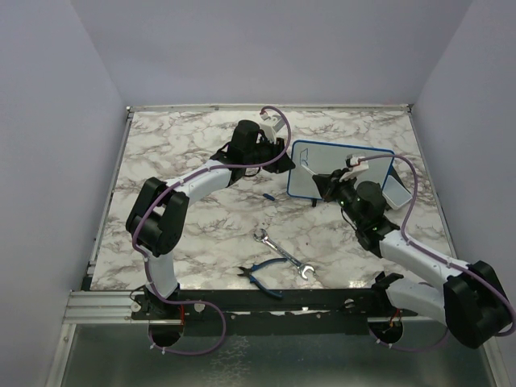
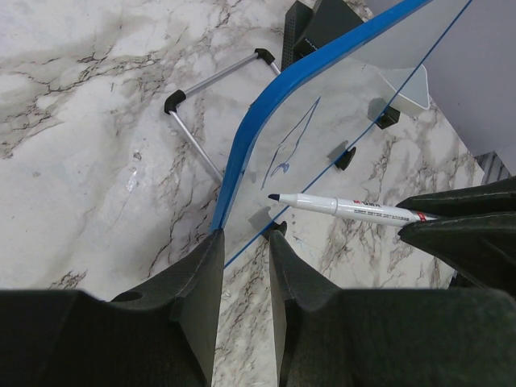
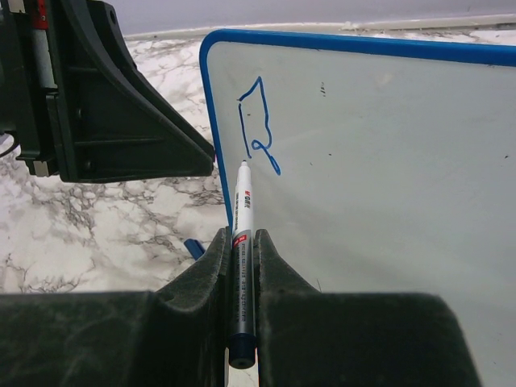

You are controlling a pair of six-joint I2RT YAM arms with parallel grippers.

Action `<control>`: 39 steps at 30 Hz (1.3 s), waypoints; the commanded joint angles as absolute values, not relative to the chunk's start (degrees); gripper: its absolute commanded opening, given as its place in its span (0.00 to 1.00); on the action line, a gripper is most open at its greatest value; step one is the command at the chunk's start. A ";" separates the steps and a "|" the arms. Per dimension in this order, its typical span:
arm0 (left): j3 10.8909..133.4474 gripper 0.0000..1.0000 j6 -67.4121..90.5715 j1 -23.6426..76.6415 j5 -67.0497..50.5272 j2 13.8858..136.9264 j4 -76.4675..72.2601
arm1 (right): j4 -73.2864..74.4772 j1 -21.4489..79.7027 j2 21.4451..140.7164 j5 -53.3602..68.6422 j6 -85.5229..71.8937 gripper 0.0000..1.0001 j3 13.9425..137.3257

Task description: Write a sentence on the whiteboard

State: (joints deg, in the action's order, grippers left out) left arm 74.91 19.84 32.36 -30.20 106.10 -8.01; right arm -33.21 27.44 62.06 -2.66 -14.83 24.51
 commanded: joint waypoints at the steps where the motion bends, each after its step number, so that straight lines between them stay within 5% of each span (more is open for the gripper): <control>1: 76.46 0.30 19.25 32.25 -30.98 106.52 -8.48 | -34.03 27.77 62.99 -1.23 -13.79 0.01 26.45; 39: 76.46 0.29 19.08 32.26 -31.03 106.58 -8.50 | -36.28 27.77 64.72 -6.02 -13.90 0.01 24.93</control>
State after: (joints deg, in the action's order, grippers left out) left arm 75.16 19.84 32.36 -30.20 106.10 -8.01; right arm -35.92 27.44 65.06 -3.55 -14.50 25.04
